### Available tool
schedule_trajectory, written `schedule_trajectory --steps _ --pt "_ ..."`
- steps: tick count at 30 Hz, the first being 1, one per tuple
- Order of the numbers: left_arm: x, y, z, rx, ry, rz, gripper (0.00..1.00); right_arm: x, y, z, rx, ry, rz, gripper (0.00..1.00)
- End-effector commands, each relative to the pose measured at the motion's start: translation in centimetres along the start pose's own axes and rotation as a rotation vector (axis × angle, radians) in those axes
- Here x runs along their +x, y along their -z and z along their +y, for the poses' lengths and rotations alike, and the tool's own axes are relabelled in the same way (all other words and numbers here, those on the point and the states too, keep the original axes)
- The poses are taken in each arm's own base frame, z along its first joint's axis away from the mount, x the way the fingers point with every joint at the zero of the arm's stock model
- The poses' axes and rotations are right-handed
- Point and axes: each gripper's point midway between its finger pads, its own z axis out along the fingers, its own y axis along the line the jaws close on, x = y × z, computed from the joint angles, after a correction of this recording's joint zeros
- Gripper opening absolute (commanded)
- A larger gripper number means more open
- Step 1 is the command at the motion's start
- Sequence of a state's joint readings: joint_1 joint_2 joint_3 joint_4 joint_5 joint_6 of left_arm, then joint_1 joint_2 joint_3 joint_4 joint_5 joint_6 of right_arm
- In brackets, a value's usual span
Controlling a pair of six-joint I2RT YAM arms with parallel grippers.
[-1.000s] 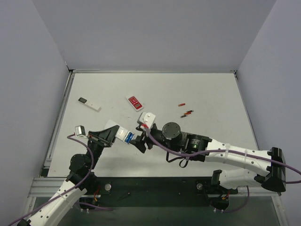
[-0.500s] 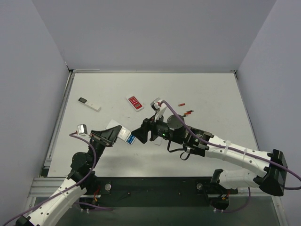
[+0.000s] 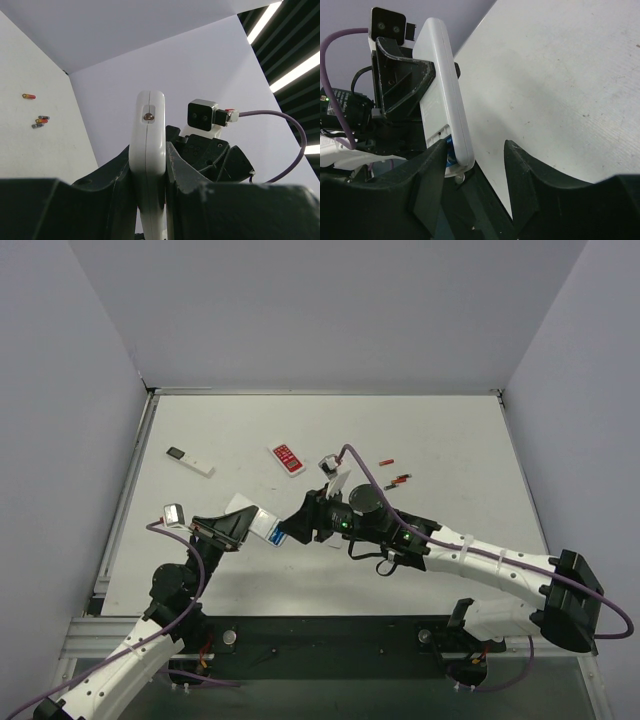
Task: Load the batteries into the remote control
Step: Load the battery into the remote control.
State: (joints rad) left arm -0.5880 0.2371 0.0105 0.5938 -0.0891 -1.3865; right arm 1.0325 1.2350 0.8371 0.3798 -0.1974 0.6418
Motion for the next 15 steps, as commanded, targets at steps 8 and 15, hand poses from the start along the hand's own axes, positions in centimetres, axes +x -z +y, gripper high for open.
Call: schedule_trajectory --steps 8,15 --pt "0.2 0.6 0.3 0.052 0.000 0.001 0.00 -0.8 -0.8 1.0 -0.101 -0.114 -0.035 0.27" --pt "0.1 0.6 0.1 0.063 -0.009 -0.007 0.00 -0.4 -0.9 0.0 -0.071 -0.159 -0.020 0.13"
